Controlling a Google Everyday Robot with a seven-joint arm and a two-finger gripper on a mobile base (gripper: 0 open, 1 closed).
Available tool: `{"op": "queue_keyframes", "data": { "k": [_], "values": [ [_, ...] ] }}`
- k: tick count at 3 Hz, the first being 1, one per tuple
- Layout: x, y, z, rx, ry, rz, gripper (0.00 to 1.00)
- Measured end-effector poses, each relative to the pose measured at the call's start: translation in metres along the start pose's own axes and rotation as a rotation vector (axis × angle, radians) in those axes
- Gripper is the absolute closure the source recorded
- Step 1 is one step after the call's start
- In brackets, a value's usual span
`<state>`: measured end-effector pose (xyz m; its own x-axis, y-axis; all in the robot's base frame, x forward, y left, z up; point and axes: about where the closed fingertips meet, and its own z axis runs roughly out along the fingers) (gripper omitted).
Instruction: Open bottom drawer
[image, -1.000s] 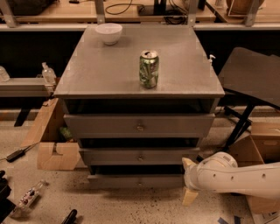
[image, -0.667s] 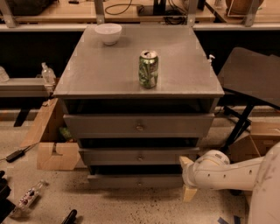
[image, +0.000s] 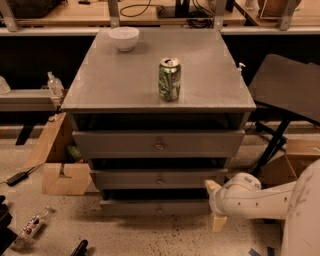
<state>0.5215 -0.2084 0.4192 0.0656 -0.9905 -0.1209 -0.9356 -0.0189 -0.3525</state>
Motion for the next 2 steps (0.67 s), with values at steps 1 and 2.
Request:
{"op": "queue_keyframes", "data": {
  "k": [1, 2],
  "values": [
    [-0.001, 0.018, 0.020, -0.044, 0.014, -0.011, 0.00],
    [-0.003, 0.036, 0.067, -0.089, 0.033, -0.038, 0.00]
  ]
}}
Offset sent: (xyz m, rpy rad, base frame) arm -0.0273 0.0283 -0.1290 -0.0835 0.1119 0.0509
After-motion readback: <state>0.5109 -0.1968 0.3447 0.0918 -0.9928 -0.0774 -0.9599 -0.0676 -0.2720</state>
